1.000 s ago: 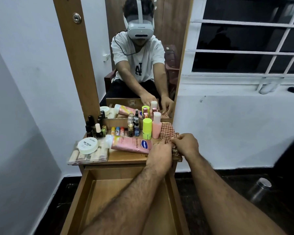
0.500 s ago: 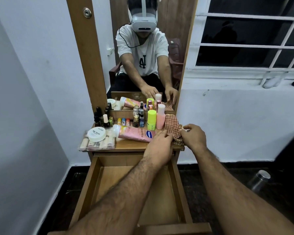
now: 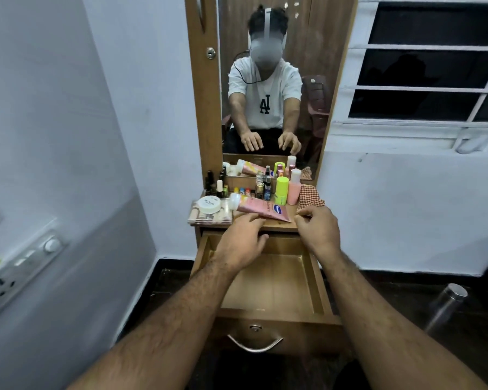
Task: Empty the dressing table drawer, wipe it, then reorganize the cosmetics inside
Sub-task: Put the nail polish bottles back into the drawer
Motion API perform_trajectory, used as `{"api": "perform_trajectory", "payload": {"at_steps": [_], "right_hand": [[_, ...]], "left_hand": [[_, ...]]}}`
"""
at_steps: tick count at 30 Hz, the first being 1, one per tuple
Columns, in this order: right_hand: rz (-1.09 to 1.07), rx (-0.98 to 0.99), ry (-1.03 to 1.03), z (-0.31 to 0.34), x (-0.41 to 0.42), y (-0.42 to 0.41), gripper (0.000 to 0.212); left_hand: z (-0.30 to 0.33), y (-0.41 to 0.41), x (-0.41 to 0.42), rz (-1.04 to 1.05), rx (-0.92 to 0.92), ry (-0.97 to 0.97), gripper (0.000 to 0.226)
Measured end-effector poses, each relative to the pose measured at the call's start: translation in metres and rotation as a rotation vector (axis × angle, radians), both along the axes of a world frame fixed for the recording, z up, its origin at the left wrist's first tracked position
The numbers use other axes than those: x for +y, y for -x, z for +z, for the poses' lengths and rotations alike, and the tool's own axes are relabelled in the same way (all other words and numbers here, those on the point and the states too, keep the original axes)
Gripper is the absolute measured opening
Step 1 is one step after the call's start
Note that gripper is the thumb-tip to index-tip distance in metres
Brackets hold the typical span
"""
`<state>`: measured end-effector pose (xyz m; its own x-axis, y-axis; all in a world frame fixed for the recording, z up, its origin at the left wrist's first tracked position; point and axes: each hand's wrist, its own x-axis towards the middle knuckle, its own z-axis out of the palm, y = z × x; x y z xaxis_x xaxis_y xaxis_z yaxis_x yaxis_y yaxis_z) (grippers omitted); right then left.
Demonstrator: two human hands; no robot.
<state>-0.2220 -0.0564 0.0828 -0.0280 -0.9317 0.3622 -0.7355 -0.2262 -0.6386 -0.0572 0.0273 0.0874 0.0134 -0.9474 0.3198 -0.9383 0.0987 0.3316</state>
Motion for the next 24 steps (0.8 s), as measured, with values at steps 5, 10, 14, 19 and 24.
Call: {"api": "perform_trajectory", "payload": {"at_steps": [5,10,14,19,24], "right_hand": [[0.111,0.042,-0.040,-0.001,0.045,-0.032,0.023],[0.227,0.032,-0.099,-0.004,0.081,-0.058,0.027],[0.280,0.065,-0.151,0.000,0.095,-0.073,0.028],[0.324,0.079,-0.144,0.016,0.088,-0.090,0.025],[0.317,0.060,-0.094,0.030,0.059,-0.103,0.021]], "left_hand": [[0.001,-0.030,0.042,0.089,0.013,-0.040,0.045],[-0.005,-0.054,0.074,0.183,0.054,-0.057,0.045],[-0.006,-0.073,0.087,0.233,0.094,-0.048,0.044],[0.007,-0.095,0.084,0.273,0.135,0.030,0.039],[0.022,-0.118,0.051,0.317,0.201,0.109,0.035]]}}
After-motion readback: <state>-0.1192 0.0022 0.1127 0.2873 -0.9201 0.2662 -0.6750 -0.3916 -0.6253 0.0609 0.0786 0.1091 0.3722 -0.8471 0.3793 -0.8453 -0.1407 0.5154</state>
